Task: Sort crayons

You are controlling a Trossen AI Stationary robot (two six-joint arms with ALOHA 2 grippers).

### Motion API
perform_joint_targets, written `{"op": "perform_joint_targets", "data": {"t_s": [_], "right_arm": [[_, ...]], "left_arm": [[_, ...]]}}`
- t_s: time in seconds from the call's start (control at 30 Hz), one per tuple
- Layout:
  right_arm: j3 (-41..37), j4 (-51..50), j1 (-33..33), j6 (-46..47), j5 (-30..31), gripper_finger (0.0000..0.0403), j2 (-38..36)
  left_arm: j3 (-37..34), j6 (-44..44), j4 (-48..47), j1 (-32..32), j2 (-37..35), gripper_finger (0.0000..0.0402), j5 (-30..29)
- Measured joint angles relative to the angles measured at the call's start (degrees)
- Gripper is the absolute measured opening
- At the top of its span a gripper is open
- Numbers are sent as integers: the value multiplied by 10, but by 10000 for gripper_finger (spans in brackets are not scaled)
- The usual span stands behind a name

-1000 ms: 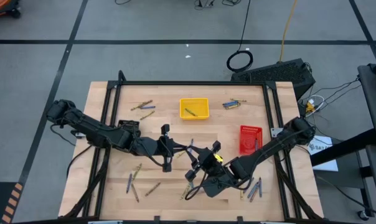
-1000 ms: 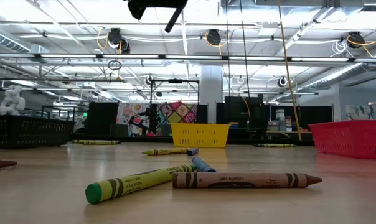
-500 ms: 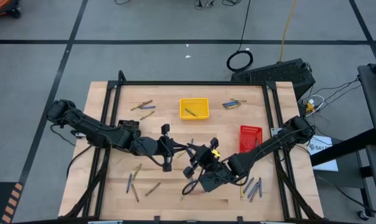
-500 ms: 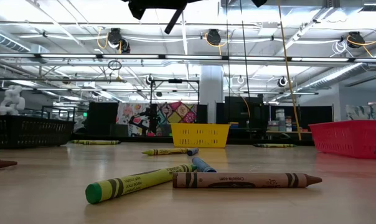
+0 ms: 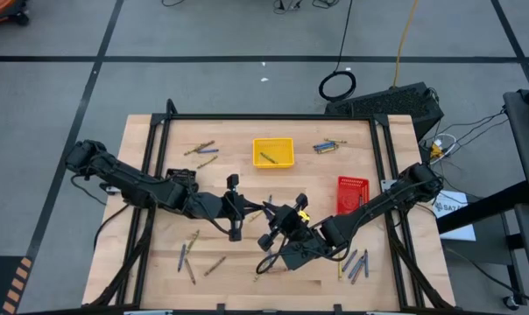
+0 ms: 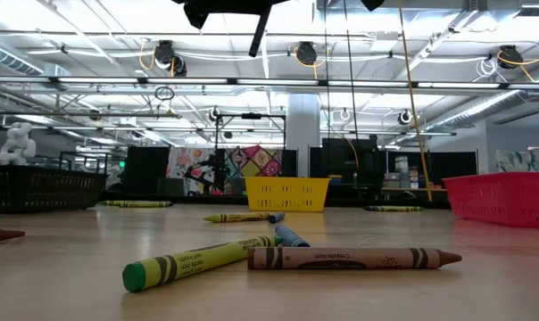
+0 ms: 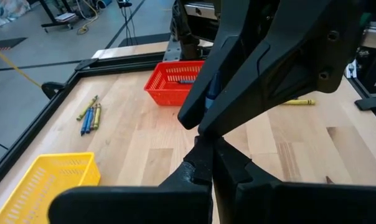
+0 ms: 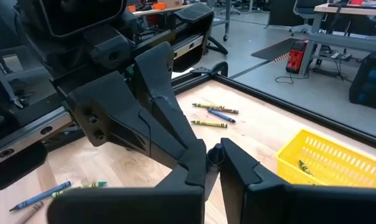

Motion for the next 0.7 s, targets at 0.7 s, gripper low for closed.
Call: {"op": "perform_joint_targets", "data": {"t_s": [0.7], "right_arm": [[0, -243, -1, 139, 4, 0, -35]], "left_arm": [[0, -1, -92, 14, -1, 0, 0]]}}
